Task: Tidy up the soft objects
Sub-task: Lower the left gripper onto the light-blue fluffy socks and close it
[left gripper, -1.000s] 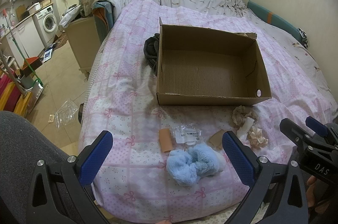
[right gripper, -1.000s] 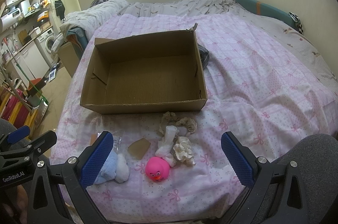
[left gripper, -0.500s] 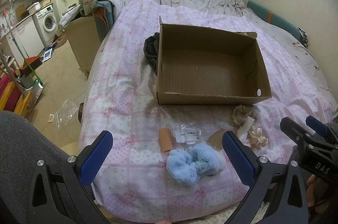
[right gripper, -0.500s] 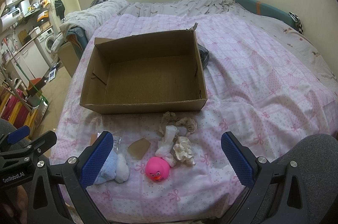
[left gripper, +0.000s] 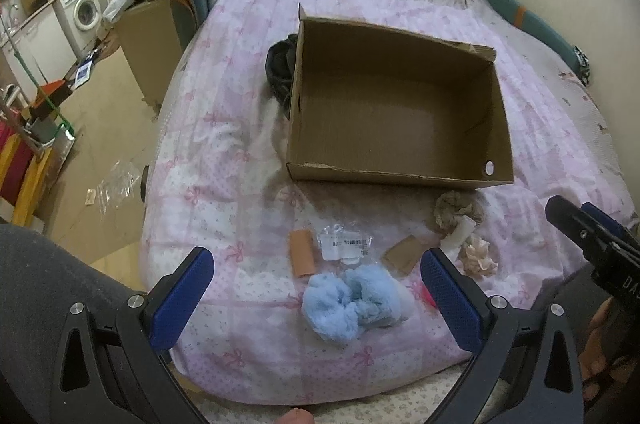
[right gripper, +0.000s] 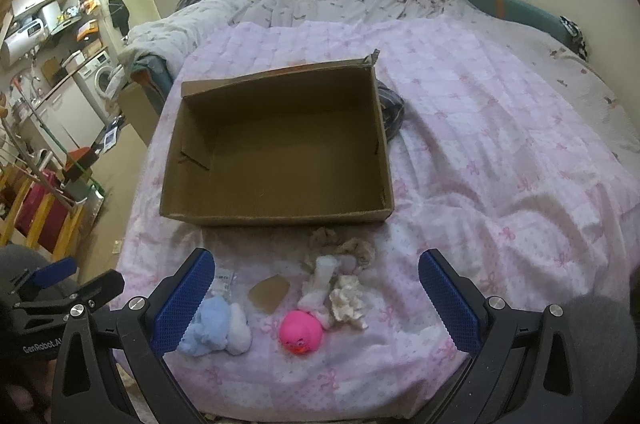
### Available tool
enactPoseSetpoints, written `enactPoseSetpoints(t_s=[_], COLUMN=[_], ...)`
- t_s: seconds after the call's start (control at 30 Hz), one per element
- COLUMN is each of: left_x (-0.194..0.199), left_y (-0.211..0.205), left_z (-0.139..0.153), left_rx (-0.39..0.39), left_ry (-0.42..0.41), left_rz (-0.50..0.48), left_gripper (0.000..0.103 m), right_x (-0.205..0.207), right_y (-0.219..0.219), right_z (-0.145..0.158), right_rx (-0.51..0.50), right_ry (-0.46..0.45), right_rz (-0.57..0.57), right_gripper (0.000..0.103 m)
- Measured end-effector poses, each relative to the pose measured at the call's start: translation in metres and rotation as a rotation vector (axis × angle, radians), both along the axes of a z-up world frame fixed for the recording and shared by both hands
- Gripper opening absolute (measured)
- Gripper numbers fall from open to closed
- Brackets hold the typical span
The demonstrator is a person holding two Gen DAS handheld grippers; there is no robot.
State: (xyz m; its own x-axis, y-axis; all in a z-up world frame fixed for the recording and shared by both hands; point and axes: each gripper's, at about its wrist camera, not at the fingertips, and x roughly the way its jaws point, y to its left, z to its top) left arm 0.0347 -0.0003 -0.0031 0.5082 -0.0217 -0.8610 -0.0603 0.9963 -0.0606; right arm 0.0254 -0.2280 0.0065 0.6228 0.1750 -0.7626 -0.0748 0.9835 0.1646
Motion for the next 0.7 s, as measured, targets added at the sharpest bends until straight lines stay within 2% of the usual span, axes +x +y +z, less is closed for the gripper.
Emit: enactPoseSetpoints(t_s=[0.2, 0.33, 0.47, 0.6, 0.7], left_x=[0.019, 0.032, 0.040, 0.040, 0.038], left_y=[0.005, 0.012, 0.018, 0.003, -0.011], left_z=[-0.016, -0.031, -0.051, -0.074, -0.092], left_rx=[-0.046, -0.099, -0.140, -0.150, -0.190], left_ry=[0.120, 0.222, 0.321, 0.406, 0.454], left_rz=[0.044, 0.073, 0.121, 0.105, 0.101], left_gripper=[0.103, 0.103, 0.103, 0.103, 0.103], right_x=[0.023, 0.034, 0.036, 0.038, 0.040], right_y=[-0.004, -0.004, -0.010, -0.017, -0.023], right_z=[-0.008, -0.024, -0.041, -0.054, -0.056], right_rx=[-0.010, 0.011, 0.028, 0.088, 0.121], right_ry=[0.079, 0.148, 0.185, 0.233, 0.240], right_rz=[0.014, 0.032, 0.002, -0.033, -0.052], right_gripper=[0.103, 0.103, 0.103, 0.103, 0.103])
